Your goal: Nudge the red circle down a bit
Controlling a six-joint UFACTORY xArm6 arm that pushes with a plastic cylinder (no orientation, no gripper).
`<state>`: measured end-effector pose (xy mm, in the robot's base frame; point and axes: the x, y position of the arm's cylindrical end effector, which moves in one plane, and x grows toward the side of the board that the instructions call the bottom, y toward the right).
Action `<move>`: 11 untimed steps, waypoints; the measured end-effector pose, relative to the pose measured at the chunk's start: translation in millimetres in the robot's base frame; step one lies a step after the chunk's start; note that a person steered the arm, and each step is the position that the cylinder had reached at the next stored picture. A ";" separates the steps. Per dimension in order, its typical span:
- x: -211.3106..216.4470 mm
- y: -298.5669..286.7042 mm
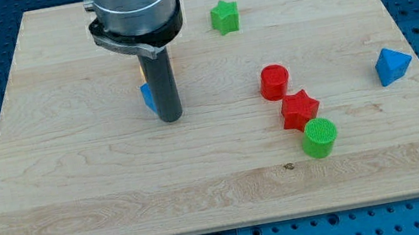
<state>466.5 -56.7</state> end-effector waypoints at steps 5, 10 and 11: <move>-41.4 52.9; -33.8 172.7; -48.8 156.5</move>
